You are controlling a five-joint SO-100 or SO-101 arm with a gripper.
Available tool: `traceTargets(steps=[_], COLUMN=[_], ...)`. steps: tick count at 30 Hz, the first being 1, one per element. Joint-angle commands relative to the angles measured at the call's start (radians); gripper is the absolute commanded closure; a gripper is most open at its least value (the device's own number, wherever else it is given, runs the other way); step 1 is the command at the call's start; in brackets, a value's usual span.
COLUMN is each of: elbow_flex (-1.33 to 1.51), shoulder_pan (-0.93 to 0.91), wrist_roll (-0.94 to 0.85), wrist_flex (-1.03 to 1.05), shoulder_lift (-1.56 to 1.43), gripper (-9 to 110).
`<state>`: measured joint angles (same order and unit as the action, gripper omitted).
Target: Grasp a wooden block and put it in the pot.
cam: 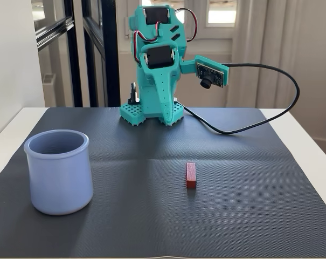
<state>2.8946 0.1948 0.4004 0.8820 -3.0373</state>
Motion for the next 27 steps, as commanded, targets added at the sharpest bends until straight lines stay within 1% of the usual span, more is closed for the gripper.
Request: traceTargets(steps=[1,8,15,17,20,27], elbow_flex=[-0.104,-0.209,-0.239,-0.238,-0.236,-0.236], shoulder_pan=[0.044,0.110,0.112,0.114,0.114,0.103], wrist_roll=[0.164,0.561,1.037,1.143,1.213,1.223], wrist_flex=[-0.008,-0.017,-0.018,-0.051,-0.132,-0.362], shoulder_lift=[0.097,0.316,0.468,0.508,0.572,0.759], gripper=[101,101,101,101,101,101])
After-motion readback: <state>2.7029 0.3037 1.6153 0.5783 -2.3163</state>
